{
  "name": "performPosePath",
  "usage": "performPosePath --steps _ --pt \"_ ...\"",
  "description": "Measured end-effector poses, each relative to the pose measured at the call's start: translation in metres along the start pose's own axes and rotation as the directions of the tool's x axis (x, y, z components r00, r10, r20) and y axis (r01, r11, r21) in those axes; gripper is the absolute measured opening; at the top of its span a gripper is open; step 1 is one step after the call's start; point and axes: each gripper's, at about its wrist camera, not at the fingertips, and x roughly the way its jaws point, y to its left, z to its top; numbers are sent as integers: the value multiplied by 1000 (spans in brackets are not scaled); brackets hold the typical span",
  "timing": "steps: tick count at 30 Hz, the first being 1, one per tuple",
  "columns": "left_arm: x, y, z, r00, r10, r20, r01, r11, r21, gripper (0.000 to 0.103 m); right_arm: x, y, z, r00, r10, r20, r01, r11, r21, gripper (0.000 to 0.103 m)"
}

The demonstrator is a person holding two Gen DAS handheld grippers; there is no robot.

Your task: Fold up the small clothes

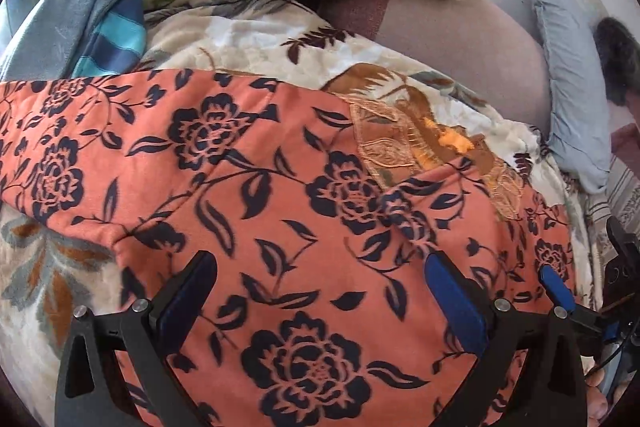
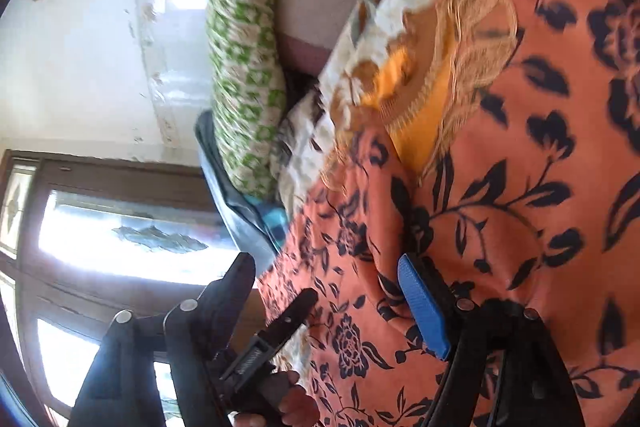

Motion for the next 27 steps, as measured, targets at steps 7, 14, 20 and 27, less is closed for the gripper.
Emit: performPosePath --steps 7,14,20,27 --pt "13 -54 -16 998 -62 21 60 993 99 103 -55 -34 28 974 -162 159 141 981 134 77" --pt "37 -60 -28 998 64 -8 -61 981 184 103 -51 -76 36 971 -230 71 203 942 267 74" --pt "25 -37 -12 996 79 -42 -77 995 56 103 -64 -84 34 978 -200 64 175 946 273 74" --pt "72 -44 32 960 99 -261 -110 994 -28 103 -57 -83 34 978 -192 81 160 940 302 74"
